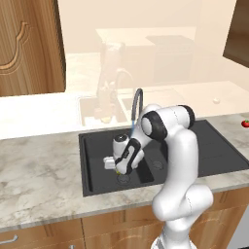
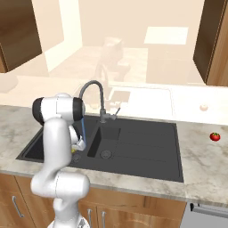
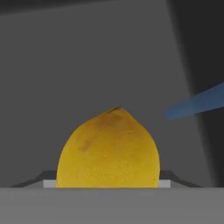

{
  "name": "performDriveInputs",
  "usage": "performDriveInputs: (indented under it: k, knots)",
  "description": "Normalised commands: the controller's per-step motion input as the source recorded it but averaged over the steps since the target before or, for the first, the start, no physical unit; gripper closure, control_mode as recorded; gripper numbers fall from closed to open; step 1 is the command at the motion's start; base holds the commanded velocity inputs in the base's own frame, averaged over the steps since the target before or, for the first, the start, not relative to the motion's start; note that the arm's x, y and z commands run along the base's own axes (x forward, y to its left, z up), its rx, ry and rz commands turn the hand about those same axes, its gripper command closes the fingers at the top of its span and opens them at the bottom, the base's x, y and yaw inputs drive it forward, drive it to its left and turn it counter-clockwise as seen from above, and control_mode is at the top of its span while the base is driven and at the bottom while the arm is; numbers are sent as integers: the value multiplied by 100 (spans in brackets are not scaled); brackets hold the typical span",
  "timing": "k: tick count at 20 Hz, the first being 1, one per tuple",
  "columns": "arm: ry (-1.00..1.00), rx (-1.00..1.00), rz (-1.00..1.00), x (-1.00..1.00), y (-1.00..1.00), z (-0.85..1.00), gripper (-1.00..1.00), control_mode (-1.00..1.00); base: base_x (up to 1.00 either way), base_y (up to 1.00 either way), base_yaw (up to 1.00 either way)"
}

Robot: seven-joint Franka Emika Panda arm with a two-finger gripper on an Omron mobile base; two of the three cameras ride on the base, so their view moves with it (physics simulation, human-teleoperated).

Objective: Turn on the sink faucet. Then move the lemon from the counter to the sink. Turn off the sink. Move the vegetable from the sink to the pot next to the stove. Finally move the pot to the front left burner.

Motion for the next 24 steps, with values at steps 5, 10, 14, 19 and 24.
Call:
performDriveInputs:
  k: [5, 10, 14, 19, 24]
  knots:
    - [1, 0, 0, 8, 0, -19, 100, -100, 0, 0, 0]
    - [1, 0, 0, 7, 1, -21, 100, -100, 0, 0, 0]
    - [1, 0, 0, 8, 6, -25, 100, -100, 0, 0, 0]
    - [1, 0, 0, 8, 8, -26, 100, -100, 0, 0, 0]
    - [2, 0, 0, 9, 9, -29, 100, -100, 0, 0, 0]
